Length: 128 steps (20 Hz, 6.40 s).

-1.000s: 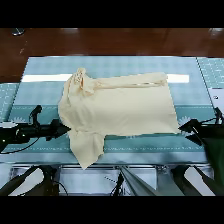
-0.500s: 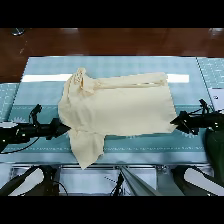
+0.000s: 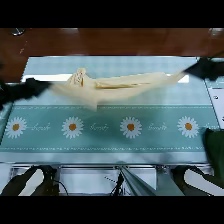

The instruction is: Fold the shirts.

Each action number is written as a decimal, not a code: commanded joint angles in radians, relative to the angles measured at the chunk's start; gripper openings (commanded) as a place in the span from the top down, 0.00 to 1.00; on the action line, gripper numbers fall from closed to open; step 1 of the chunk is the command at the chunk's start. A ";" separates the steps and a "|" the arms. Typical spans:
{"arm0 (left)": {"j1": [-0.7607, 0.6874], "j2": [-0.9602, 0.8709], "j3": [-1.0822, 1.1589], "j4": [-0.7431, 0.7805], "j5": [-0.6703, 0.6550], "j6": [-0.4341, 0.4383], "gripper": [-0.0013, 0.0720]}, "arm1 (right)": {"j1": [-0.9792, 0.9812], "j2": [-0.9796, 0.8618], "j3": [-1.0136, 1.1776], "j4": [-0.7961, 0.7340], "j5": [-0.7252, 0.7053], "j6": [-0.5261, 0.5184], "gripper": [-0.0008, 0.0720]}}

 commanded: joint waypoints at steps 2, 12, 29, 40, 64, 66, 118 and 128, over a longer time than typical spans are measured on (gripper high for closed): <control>-0.016 0.163 0.476 0.051 0.199 -0.060 0.95 | 0.018 0.060 0.561 -0.079 0.113 0.142 0.96; -0.015 0.600 0.733 0.780 0.069 -0.320 0.95 | 0.018 0.575 0.609 -0.401 0.194 0.224 0.96; -0.132 0.052 0.094 0.649 0.253 -0.257 0.95 | 0.125 0.236 -0.209 -0.284 -0.220 0.076 0.96; -0.273 -0.649 0.480 0.549 0.386 -0.411 0.95 | 0.141 -0.583 0.329 -0.063 -0.324 0.096 0.96; -0.033 -0.378 0.075 0.726 -0.354 -0.310 0.02 | -0.069 -0.148 -0.164 -0.352 0.000 0.033 0.13; 0.020 -0.258 -0.117 0.750 -0.346 -0.309 0.02 | -0.079 0.032 -0.399 -0.287 -0.103 0.025 0.13; 0.046 -0.042 -0.346 0.219 0.039 -0.100 0.95 | -0.089 0.015 -0.502 -0.116 -0.045 -0.039 0.96; -0.119 -0.471 0.119 0.204 0.166 -0.212 0.95 | 0.032 -0.270 -0.177 -0.072 -0.213 0.024 0.96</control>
